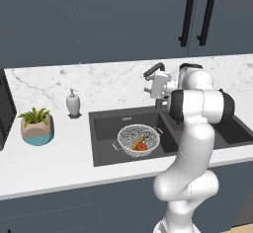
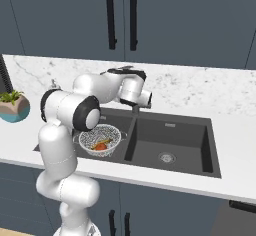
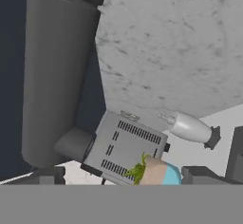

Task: Put the colander in the sink, put the banana, orange in the colander, and turn on the sink faucet and pour water over the colander.

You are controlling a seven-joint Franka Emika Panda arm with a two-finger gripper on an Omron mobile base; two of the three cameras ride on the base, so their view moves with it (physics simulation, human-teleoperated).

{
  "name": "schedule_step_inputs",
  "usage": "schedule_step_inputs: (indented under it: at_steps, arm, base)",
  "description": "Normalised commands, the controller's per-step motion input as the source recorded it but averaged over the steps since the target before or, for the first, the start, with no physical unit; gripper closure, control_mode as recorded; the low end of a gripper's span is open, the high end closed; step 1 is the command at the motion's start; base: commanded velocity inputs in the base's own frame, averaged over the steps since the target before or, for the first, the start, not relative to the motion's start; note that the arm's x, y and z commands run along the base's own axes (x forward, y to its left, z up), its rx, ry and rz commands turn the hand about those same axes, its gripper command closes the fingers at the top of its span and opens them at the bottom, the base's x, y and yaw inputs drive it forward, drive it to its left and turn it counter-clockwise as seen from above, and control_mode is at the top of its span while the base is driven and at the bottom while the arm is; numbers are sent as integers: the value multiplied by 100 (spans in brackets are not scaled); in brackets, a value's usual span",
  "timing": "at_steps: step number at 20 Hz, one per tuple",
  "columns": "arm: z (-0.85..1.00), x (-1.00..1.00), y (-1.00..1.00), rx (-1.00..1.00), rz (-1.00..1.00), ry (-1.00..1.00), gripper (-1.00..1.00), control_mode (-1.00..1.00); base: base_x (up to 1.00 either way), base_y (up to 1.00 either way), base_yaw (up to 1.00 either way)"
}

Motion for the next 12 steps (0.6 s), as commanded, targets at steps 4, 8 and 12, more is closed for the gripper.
schedule_step_inputs:
  at_steps: [4, 8, 12]
  arm:
    - [24, 8, 3, 0, 0, 0, -100, -100]
    - [15, -13, -13, 0, 0, 0, -100, -100]
    - [1, -61, -50, 0, 0, -1, -100, -100]
  base:
    - [0, 0, 0]
    - [0, 0, 0]
    - [0, 0, 0]
